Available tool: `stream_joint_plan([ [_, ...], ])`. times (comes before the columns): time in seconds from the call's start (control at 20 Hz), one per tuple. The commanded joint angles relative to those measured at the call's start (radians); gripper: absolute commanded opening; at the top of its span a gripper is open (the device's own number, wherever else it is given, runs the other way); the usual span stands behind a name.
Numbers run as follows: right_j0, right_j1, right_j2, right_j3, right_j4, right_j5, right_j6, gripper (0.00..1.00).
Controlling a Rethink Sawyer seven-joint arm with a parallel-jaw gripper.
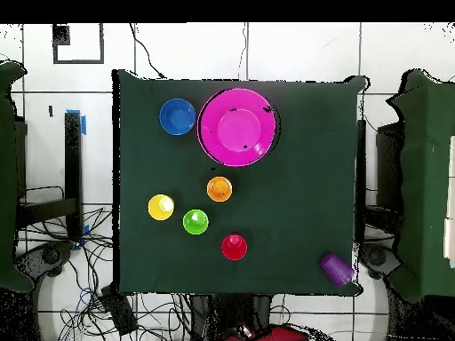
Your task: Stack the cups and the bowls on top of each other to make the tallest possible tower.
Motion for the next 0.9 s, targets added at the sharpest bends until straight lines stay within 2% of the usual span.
stream_joint_plan([
  [0.05,0.079,0.243,-0.104,-0.112,-0.120,-0.096,0.200,1.00],
  [0.15,0.108,0.283,-0.140,-0.134,-0.118,-0.137,0.212,1.00],
  [0.3,0.181,0.399,-0.217,-0.194,-0.107,-0.249,0.240,1.00],
  [0.5,0.230,0.539,-0.289,-0.258,-0.065,-0.378,0.230,1.00],
  [0.9,0.263,0.690,-0.359,-0.327,-0.011,-0.520,0.184,1.00],
])
